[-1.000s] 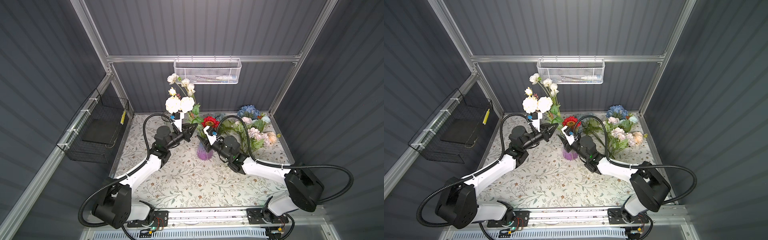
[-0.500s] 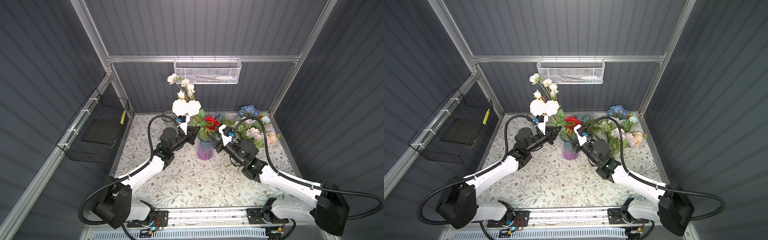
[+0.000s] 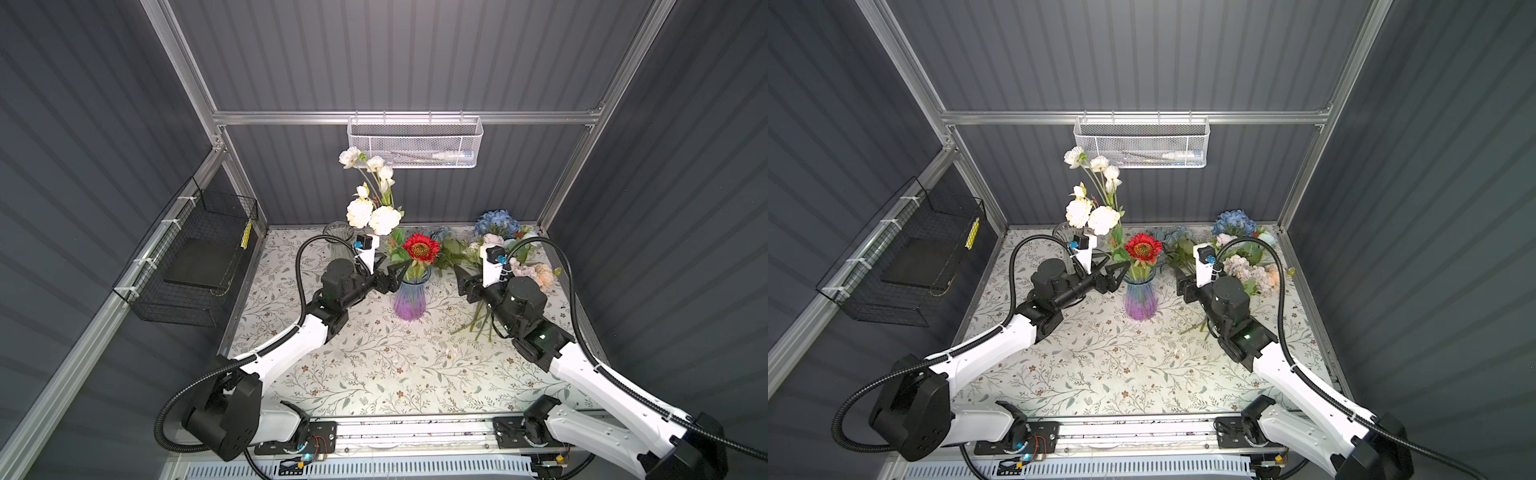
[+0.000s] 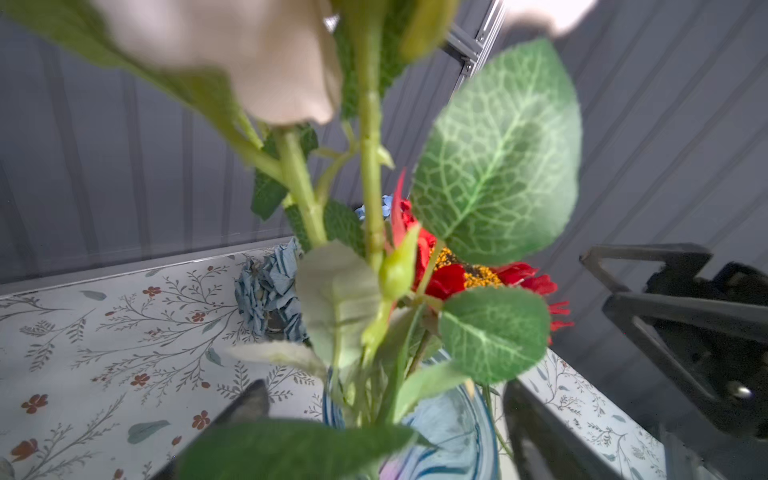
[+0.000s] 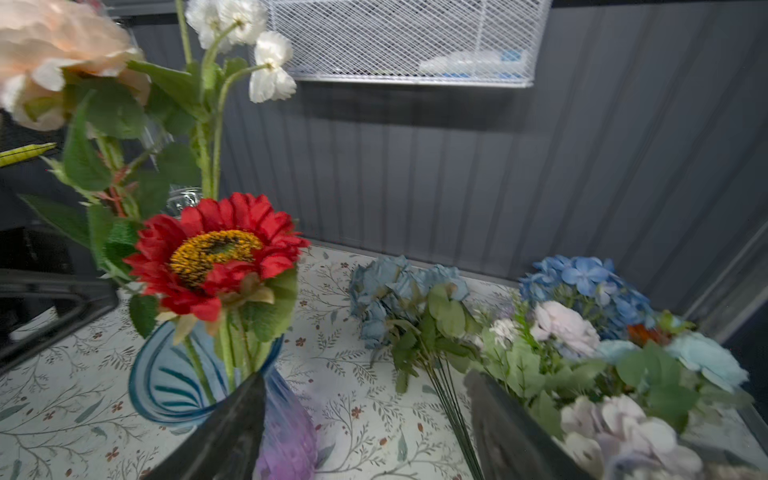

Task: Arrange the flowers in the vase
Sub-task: 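Open the right gripper and move it back to the flower pile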

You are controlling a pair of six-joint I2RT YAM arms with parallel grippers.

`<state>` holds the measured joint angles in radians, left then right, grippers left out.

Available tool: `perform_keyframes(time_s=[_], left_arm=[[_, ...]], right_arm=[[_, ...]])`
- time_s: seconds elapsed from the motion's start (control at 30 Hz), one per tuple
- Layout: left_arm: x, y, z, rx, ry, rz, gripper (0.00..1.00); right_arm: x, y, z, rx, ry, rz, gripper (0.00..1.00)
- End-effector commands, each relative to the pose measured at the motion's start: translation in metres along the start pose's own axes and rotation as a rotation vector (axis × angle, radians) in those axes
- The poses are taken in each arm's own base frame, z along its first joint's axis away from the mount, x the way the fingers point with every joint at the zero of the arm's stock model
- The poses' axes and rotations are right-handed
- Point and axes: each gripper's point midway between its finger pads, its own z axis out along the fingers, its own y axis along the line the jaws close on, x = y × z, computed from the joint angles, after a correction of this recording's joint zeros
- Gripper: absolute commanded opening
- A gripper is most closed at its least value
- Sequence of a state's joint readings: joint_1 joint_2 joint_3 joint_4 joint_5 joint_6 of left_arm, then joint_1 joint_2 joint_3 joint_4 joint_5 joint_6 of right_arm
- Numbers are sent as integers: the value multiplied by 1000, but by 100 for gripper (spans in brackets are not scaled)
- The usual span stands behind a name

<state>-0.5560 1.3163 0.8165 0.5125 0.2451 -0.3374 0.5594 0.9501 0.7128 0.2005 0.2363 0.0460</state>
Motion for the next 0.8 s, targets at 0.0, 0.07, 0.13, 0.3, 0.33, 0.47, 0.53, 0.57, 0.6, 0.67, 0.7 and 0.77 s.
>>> perform_keyframes(time_s=[0.0,0.07,0.13,0.3,0.33,0.47,0.53,0.57,0.6,0.67,0.7,0.77], left_arm=[[-12,-5,-16,-20,-31,-7,99],[-13,0,-25,-62,-37,-16,99],[-15,5,-32,-103,-44,-19,99],[-15,17,-45,-183,-71,-39,99],[-15,20,-46,-197,-73,-45,99],[-7,38,-52,-271,-72,-90,100],[-2,51,-57,-307,-79,-137,100],[0,58,-59,-322,-87,-168,99],[2,64,-62,-331,-94,-193,99],[5,77,-67,-345,-112,-251,99],[7,83,-69,-347,-119,-280,99],[12,93,-73,-359,-128,-317,100]], right_arm=[[32,-19,-5,50,140,21,78],[41,-26,-5,58,202,15,79],[52,-31,-3,56,279,14,79],[85,-41,12,75,494,21,79],[96,-42,17,78,543,16,79],[118,-46,38,98,661,-21,77],[127,-50,47,116,716,-50,75],[131,-49,53,115,737,-66,74],[133,-50,59,114,753,-79,74],[141,-50,70,110,800,-105,71],[145,-49,76,101,824,-114,70],[154,-47,87,86,871,-133,67]])
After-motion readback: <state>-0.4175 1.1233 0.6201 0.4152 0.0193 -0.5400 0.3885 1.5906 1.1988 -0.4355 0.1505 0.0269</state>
